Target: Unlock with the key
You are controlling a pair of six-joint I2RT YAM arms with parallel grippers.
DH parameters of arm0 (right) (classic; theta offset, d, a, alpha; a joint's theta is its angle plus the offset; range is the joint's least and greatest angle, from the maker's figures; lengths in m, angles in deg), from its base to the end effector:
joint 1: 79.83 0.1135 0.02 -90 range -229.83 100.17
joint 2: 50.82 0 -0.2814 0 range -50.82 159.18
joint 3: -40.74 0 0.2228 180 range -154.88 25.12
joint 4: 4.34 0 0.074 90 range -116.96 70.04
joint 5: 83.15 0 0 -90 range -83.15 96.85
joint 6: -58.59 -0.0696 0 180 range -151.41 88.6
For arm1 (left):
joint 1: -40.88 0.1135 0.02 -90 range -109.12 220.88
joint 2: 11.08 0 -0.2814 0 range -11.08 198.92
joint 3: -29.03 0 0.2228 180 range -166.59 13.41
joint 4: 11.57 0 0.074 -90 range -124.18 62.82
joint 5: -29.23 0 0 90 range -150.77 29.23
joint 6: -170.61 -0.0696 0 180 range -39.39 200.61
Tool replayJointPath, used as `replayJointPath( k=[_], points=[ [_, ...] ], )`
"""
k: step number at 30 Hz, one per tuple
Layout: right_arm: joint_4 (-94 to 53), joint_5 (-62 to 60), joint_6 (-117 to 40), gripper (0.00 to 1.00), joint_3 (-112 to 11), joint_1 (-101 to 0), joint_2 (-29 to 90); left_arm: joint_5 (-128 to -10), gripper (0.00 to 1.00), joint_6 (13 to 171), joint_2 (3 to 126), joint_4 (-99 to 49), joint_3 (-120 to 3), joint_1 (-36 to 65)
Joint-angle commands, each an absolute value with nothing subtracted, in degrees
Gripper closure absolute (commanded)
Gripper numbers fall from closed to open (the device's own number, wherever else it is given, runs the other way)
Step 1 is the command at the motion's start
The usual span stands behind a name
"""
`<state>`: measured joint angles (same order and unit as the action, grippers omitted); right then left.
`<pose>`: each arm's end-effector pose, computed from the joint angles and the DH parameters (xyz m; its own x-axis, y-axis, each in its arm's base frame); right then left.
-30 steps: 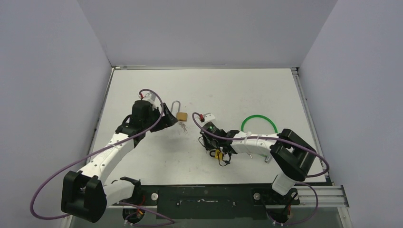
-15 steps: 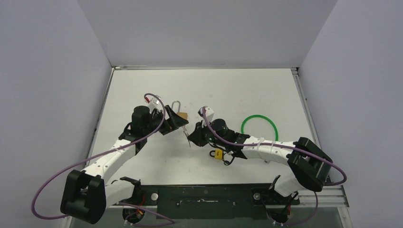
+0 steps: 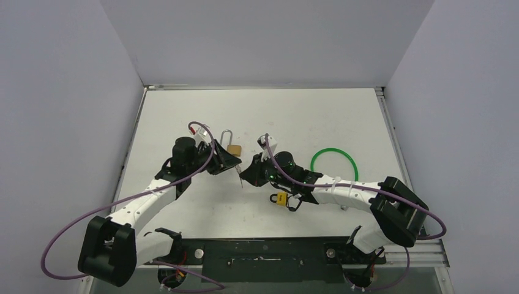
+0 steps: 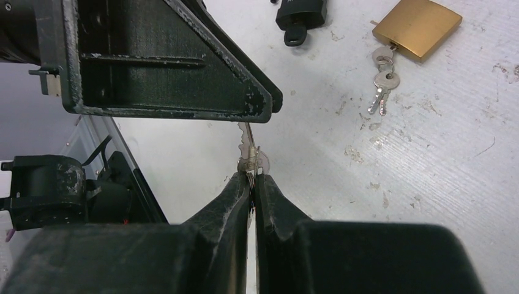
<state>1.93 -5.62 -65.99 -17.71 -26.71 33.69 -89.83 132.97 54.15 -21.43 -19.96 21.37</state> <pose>0.1841 0.2704 0.2477 -0.6798 0.0174 -0.7332 -0.6281 0.5024 0.5942 0.2122 -0.1110 0.2474 -0.8100 -0.4474 -0.3792 0.1010 0.5305 -0.8416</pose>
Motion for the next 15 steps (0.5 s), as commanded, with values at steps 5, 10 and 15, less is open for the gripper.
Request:
replayJointPath(
  k=[5,10,15],
  points=[
    [6.2,-5.7,-68.2,1.0,-17.5,-28.0,31.3,-89.8,0.68,134.2,55.9,-20.9,-20.8,20.8],
    [6.4,-6.0,-68.9,1.0,-17.5,-28.5,31.6,-90.9,0.86,134.9,56.6,-20.1,-20.8,20.8],
    [5.9,-6.8,-70.2,0.96,-17.2,-29.8,30.8,-93.1,1.0,133.1,56.3,-20.6,-23.3,22.2]
  ],
)
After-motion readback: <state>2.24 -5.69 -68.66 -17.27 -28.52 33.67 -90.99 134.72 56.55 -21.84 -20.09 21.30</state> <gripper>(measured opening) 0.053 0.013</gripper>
